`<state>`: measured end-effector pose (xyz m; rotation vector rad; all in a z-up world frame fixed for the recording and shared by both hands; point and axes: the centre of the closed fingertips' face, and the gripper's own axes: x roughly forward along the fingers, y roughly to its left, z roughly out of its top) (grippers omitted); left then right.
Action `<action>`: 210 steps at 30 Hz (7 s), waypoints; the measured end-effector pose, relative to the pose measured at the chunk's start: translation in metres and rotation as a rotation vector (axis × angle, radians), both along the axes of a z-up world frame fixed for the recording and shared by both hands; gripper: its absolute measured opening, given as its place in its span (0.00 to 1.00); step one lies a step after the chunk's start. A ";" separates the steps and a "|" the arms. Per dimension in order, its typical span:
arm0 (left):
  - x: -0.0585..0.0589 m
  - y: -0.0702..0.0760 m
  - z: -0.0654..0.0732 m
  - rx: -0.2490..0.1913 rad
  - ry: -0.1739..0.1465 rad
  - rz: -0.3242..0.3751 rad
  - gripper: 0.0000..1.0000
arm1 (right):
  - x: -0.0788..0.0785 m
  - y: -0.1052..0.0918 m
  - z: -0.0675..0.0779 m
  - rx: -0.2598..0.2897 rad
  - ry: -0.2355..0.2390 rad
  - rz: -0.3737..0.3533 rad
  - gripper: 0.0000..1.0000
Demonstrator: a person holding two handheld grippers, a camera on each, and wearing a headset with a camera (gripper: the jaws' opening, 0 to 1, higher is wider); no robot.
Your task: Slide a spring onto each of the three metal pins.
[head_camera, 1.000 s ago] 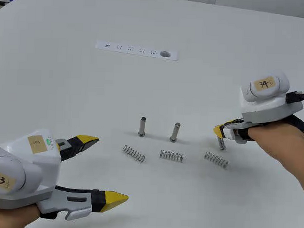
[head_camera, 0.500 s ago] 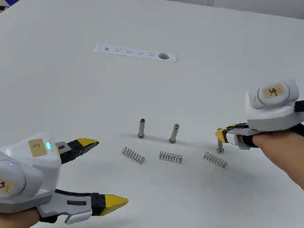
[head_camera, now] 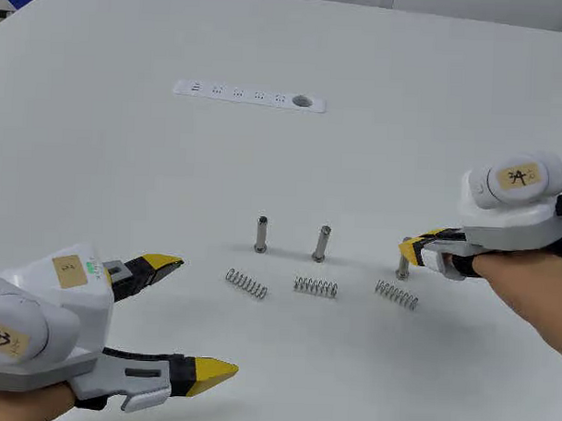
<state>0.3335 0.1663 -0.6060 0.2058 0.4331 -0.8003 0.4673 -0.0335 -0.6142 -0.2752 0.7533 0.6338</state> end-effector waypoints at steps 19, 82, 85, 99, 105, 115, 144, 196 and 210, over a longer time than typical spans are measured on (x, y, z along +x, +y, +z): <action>0.000 -0.004 -0.001 0.008 0.006 -0.011 0.81 | -0.004 -0.003 0.002 0.033 -0.025 0.011 0.09; 0.042 -0.019 -0.031 0.184 0.048 -0.296 0.50 | -0.034 -0.023 0.021 0.073 -0.072 -0.020 0.18; 0.044 -0.020 -0.034 0.191 0.054 -0.311 0.49 | -0.035 -0.023 0.021 0.074 -0.073 -0.021 0.18; 0.053 -0.029 -0.045 0.210 0.108 -0.376 0.36 | -0.038 -0.024 0.021 0.080 -0.078 -0.024 0.18; 0.049 -0.028 -0.049 0.216 0.128 -0.378 0.30 | -0.037 -0.023 0.023 0.084 -0.086 -0.019 0.18; 0.045 -0.028 -0.049 0.224 0.121 -0.380 0.15 | -0.039 -0.017 0.023 0.085 -0.087 0.004 0.18; 0.014 -0.049 -0.018 0.143 0.051 -0.404 0.10 | -0.098 0.065 0.039 0.177 -0.009 0.431 0.18; -0.012 -0.097 0.037 -0.046 -0.056 -0.464 0.14 | -0.151 0.106 0.060 0.194 0.164 0.769 0.11; -0.009 -0.078 0.019 -0.038 -0.016 -0.369 0.39 | -0.128 0.088 0.066 -0.020 0.110 0.804 0.11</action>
